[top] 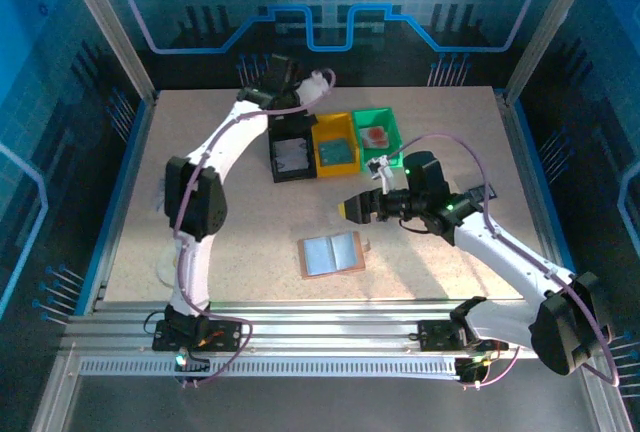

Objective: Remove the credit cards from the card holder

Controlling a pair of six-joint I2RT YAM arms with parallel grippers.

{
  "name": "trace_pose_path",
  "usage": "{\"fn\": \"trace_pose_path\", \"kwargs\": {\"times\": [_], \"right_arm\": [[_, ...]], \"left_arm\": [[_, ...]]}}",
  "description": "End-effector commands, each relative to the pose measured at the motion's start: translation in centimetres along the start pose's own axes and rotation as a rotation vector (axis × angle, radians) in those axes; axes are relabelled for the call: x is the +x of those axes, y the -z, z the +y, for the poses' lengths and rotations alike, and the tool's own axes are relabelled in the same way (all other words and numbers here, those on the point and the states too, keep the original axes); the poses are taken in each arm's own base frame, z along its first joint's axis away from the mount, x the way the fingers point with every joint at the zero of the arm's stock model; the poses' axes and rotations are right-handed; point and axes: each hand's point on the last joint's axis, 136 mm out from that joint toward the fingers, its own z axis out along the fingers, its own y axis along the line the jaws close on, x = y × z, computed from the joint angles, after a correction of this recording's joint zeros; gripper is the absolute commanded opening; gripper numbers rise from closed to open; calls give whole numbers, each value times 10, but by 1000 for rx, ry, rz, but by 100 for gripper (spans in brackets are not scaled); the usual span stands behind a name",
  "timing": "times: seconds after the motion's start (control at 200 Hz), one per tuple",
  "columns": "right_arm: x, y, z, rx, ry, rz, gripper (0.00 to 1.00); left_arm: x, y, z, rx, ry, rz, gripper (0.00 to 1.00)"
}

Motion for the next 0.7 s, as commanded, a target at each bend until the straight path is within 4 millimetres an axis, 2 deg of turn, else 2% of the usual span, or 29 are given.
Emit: {"fn": "trace_pose_path", "kwargs": {"times": [0.0,0.08,0.095,0.13,0.185,0.23,0.32,0.37,0.425,0.475,0.6,0.695], "right_arm": [[-28,20,8,57,86,-94,100],[-36,36,-15,208,90,-153,100],[-47,44,-15,237,95,-188,100],[-54,56,-25,299,87,-227,100],[-64,78,-43,405,81,-309,100],[-59,95,-70,534,57,-359,100],[-60,135,-104,762,137,-484,100],[-56,155,-122,899,193,-551,100],[-50,176,-140,1042,246,-640,100],[-48,185,-152,1101,308,-719,100],[-35,185,-190,1173,304,-775,100],[-39,172,-210,1203,362,-732,100]], "left_arm": [[-56,81,32,-50,239,-248,99],[-61,125,32,-31,409,-337,99],[-60,133,30,-25,437,-349,99],[-56,149,27,-21,510,-371,99],[-41,169,14,1,639,-378,99],[-27,184,-1,25,693,-370,99],[14,211,-26,-21,825,-368,99],[43,220,-40,-80,880,-374,99],[81,223,-57,-161,951,-385,99],[106,227,-69,-223,953,-403,99],[157,210,-96,-286,991,-324,99],[187,188,-104,-350,955,-241,99]]}}
